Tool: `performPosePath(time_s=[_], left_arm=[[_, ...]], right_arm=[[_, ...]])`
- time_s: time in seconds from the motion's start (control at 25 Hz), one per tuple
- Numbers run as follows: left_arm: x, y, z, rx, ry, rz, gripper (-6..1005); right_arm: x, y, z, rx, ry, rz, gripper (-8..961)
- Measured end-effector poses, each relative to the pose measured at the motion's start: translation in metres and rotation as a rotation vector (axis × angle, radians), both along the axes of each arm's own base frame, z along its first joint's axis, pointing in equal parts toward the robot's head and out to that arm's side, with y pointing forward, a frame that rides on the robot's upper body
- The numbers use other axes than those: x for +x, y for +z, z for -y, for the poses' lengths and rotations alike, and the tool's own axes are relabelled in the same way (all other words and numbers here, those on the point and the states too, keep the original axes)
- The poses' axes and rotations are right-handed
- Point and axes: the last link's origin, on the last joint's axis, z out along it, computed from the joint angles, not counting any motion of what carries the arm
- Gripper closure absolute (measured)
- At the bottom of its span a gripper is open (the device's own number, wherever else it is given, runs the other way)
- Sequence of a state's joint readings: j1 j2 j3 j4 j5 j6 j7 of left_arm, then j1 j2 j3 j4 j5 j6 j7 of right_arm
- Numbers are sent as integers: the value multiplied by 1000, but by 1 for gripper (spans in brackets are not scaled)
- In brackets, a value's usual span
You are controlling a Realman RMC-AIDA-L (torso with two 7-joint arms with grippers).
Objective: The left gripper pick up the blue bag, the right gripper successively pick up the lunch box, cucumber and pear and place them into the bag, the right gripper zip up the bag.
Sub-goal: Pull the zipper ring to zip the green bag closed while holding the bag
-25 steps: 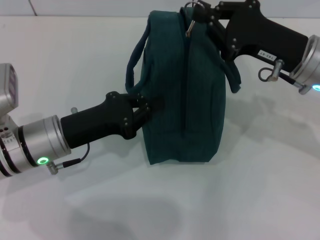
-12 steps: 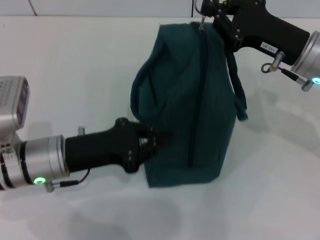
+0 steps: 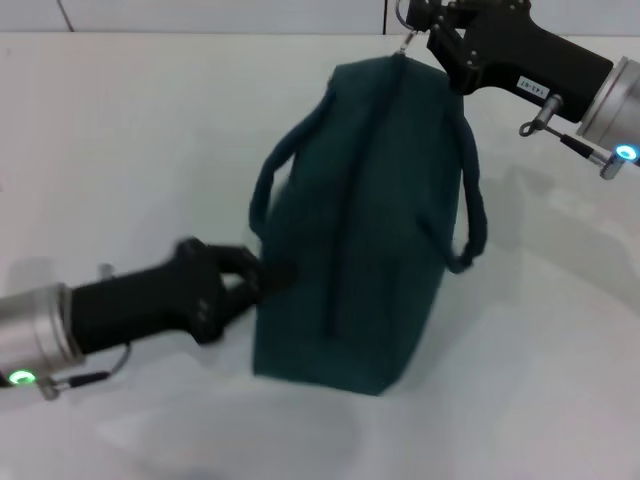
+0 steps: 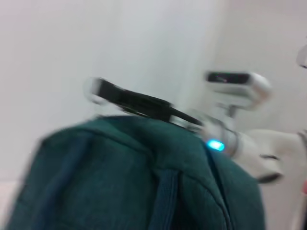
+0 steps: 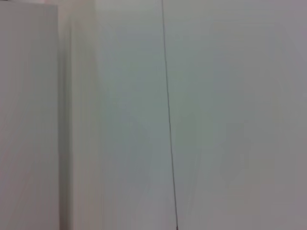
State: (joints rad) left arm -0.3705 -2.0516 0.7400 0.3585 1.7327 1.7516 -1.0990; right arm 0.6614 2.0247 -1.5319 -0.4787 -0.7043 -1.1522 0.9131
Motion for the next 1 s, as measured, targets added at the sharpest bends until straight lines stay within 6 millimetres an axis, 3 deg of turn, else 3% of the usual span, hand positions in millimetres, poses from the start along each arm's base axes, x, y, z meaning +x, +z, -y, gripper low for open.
performPosePath(time_s=[0.28, 0.44, 0.56, 0.68, 0.84, 1.0], left_arm=[[-24, 26, 1, 182, 140, 19, 863], [-23, 34, -4, 190, 135, 3, 851], [-14, 53, -19, 180, 132, -5, 801], [11, 74, -40, 150, 80, -49, 669], [69, 94, -72, 61, -11, -148, 488], [125, 92, -90, -15, -43, -296, 256]], right_arm=[[2, 2, 0, -1, -20, -22, 908], [2, 2, 0, 0, -23, -25, 907], [2, 2, 0, -1, -22, -26, 906], [2, 2, 0, -2, -23, -27, 904], [5, 2, 0, -1, -40, -41, 903], [5, 2, 0, -2, -43, -44, 901]])
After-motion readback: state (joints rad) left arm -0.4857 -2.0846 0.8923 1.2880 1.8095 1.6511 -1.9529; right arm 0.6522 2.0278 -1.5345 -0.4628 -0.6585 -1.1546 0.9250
